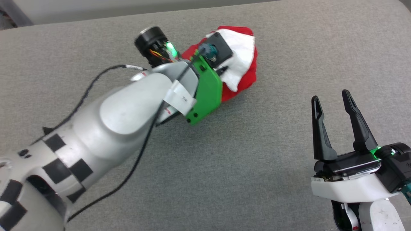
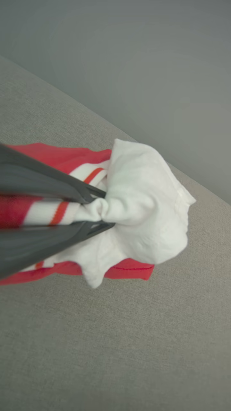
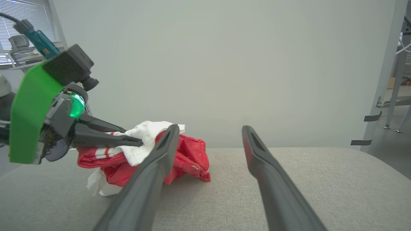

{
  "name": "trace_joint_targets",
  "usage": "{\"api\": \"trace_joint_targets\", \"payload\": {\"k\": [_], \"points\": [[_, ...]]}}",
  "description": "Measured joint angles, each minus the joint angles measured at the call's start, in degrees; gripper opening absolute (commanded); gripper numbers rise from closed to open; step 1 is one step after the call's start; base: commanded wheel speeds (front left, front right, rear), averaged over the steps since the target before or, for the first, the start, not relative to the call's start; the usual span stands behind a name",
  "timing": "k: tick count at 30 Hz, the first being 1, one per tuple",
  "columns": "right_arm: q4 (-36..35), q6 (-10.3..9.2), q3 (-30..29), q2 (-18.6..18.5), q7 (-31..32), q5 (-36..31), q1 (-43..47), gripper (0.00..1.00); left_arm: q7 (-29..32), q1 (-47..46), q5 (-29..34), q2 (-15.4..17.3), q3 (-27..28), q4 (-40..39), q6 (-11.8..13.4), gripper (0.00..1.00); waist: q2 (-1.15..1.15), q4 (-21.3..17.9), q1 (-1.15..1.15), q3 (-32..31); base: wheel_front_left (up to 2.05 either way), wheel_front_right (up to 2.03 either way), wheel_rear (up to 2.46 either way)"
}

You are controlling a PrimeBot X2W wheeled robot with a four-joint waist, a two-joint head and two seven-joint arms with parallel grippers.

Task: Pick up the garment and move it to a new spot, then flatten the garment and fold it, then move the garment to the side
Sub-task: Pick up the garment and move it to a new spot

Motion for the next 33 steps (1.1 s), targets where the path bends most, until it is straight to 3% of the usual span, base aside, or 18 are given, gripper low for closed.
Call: {"api": "trace_joint_targets", "payload": {"k": [5, 8, 16, 17, 18, 23, 24, 26, 33], "points": [[-0.1, 0.00, -0.4, 0.0, 0.0, 0.4, 0.0, 1.00, -0.4, 4.7, 0.6, -6.8, -1.1, 2.2, 0.0, 0.00, 0.00, -2.1, 0.00, 1.4, 0.00, 0.00, 0.00], [-0.1, 0.00, -0.3, 0.0, 0.0, 0.6, -0.1, 1.00, 1.5, 9.8, 3.8, -9.3, -1.2, 2.5, 0.0, 0.00, 0.00, -2.9, 0.00, 2.3, 0.00, 0.00, 0.00], [-0.1, 0.00, -0.6, 0.0, 0.0, 0.8, -0.5, 1.00, 4.1, 16.5, 8.7, -11.3, -0.8, 2.5, 0.0, 0.00, 0.00, -3.7, 0.00, 3.7, 0.00, 0.00, 0.00], [0.2, 0.00, -1.1, 0.0, 0.0, 0.8, -0.5, 1.00, 2.7, 16.7, 8.7, -11.6, -0.8, 2.7, 0.0, 0.31, 0.00, -3.3, 0.00, 3.3, 0.00, 0.00, 0.00], [0.4, 0.00, -1.2, 0.0, 0.0, 0.8, -0.5, 1.00, 1.2, 16.7, 8.8, -11.7, -1.0, 3.1, 0.0, 1.00, 0.00, -3.1, 0.00, 3.0, 0.00, 0.00, 0.00], [1.2, 0.00, -2.0, 0.0, 0.0, 0.7, 0.2, 1.00, -9.0, 16.6, 8.9, -13.1, -1.2, 6.3, 0.0, 1.00, 0.00, -2.0, 0.00, 0.9, 0.00, 0.00, 0.00], [1.8, 0.00, -2.8, 0.0, 0.0, 0.7, 1.2, 1.00, -15.4, 16.6, 8.8, -13.8, 0.9, 7.4, 0.6, 1.00, 0.00, -1.3, 0.00, -0.8, 0.00, 0.00, 0.00], [2.0, 0.00, -3.2, 0.0, 0.0, 0.7, 2.2, 1.00, -19.0, 16.7, 8.8, -14.1, 2.3, 7.4, 2.0, 1.00, 0.00, -0.8, 0.00, -2.0, 0.00, 0.00, 0.00], [2.8, 0.00, -3.9, 0.0, 0.0, 0.2, 5.2, 1.00, -27.8, 19.0, 9.1, -11.7, 8.0, 5.3, 10.8, 1.00, 0.00, 1.6, 0.00, -6.2, 0.00, 0.00, 0.00]]}}
